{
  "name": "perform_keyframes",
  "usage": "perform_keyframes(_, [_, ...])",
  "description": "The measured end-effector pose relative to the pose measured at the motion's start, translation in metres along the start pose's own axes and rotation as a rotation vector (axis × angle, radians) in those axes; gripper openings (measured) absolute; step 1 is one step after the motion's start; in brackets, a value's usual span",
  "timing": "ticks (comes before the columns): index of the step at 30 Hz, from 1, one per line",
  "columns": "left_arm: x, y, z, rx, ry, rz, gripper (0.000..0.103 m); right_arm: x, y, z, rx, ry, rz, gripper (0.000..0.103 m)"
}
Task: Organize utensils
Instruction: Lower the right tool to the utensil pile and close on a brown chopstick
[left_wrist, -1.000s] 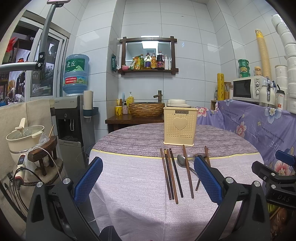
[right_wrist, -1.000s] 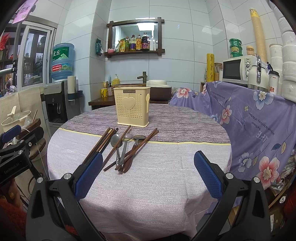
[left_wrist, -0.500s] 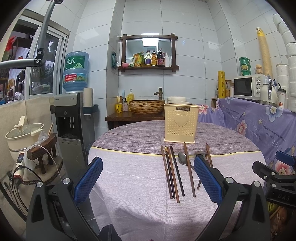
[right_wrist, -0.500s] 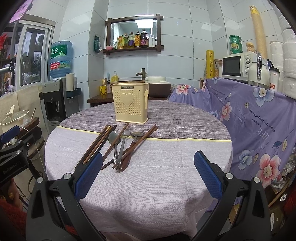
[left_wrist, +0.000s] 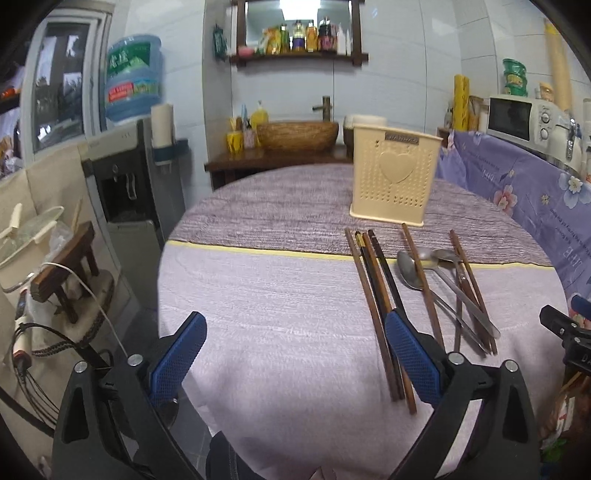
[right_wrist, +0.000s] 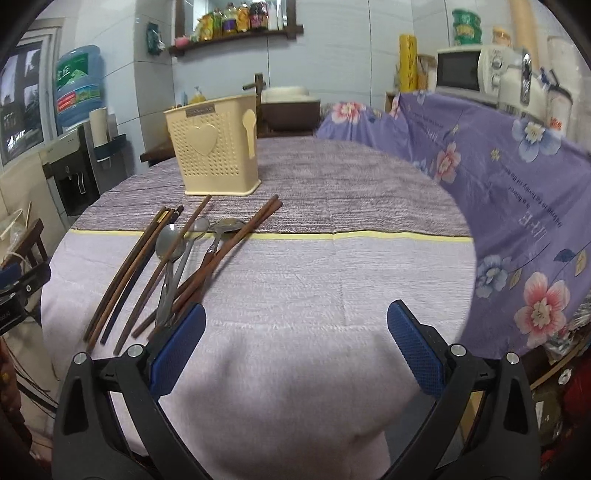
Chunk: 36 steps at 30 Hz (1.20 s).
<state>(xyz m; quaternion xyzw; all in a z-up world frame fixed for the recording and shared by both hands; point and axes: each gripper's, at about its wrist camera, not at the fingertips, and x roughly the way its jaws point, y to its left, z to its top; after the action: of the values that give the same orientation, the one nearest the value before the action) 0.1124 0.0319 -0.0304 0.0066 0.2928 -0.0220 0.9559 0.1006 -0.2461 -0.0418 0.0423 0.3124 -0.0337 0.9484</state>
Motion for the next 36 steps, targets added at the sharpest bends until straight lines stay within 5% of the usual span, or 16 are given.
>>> perform_keyframes(3, [0.021,0.004,0.015,-0.017,0.085,-0.055,0.082,0.016,0.001,0.017,0.008,0.019,0.041,0.096])
perform_keyframes(8, [0.055,0.005,0.032,-0.049,0.206,-0.122,0.063,0.045,0.023,0.054,-0.022,0.061,0.154,0.070])
perform_keyframes(14, [0.080,-0.010,0.050,-0.019,0.256,-0.148,0.043,0.099,0.059,0.095,0.017,0.185,0.290,0.048])
perform_keyframes(19, [0.094,-0.021,0.057,0.017,0.288,-0.145,0.036,0.159,0.071,0.112,0.130,0.359,0.337,0.033])
perform_keyframes(27, [0.109,-0.014,0.059,-0.012,0.321,-0.155,0.035,0.193,0.095,0.127,0.131,0.409,0.328,0.030])
perform_keyframes(36, [0.136,-0.021,0.075,-0.071,0.375,-0.230,0.024,0.204,0.100,0.117,0.124,0.454,0.339,0.012])
